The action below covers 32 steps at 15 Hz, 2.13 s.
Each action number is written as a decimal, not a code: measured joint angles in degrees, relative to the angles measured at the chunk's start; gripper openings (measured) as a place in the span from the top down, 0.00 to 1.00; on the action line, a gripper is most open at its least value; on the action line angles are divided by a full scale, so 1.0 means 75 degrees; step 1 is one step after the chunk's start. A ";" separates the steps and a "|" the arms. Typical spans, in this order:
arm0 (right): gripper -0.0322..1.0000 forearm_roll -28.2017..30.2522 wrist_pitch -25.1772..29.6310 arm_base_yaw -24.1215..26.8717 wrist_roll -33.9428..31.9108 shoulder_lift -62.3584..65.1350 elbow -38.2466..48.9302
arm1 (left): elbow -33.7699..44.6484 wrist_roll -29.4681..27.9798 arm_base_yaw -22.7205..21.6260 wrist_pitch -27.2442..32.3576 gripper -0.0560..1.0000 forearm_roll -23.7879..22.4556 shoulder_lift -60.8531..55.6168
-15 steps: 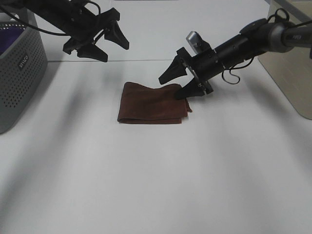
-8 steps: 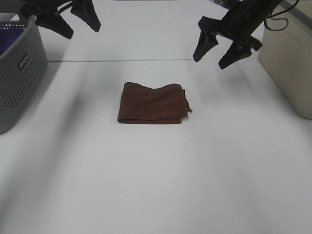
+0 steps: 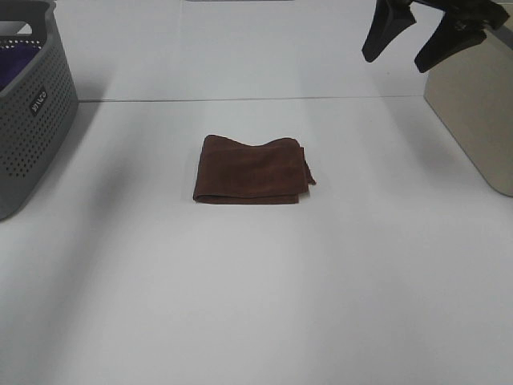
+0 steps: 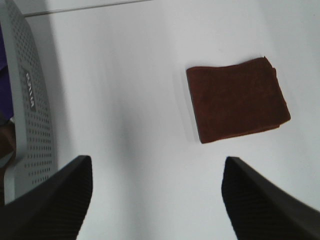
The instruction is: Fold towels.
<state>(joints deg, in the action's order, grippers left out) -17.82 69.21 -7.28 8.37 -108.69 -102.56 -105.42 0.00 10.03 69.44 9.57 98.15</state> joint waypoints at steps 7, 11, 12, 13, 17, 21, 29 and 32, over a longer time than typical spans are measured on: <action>0.25 0.0290 -0.0168 0.0000 0.0000 0.3820 0.4568 | 0.5202 -0.0191 0.0000 0.0031 0.29 -0.0008 -0.4966; 0.25 0.0596 -0.0749 0.0000 -0.0115 0.5668 0.6776 | 0.7257 -0.0160 0.0000 -0.0160 0.29 -0.0015 -0.7639; 0.25 0.0726 -0.0886 0.0000 -0.0176 0.6173 0.7349 | 0.7762 -0.0069 0.0000 -0.0244 0.29 -0.0023 -0.8358; 0.25 0.0863 -0.1008 0.0000 -0.0191 0.6700 0.7884 | 0.8243 0.0000 0.0000 -0.0267 0.29 -0.0031 -0.9045; 0.25 0.1314 -0.1299 0.0000 -0.0199 0.9190 0.9580 | 0.9595 0.0237 0.0000 -0.0313 0.29 -0.0053 -1.1245; 0.25 0.1543 -0.1245 0.0000 -0.0199 1.0825 0.9702 | 1.0130 0.0504 0.0000 -0.0985 0.29 -0.0038 -1.1505; 0.25 0.1673 -0.1161 0.0000 -0.0199 1.1719 0.9771 | 1.0244 0.1207 0.0000 -0.1176 0.29 0.0435 -1.1505; 0.25 0.1673 -0.1161 0.0000 -0.0199 1.1719 0.9771 | 1.0244 0.1245 0.0000 -0.1176 0.29 0.0435 -1.1505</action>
<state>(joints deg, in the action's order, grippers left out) -5.27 60.50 -7.28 6.88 -20.80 -29.28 -28.59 9.34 10.03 60.62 12.83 11.86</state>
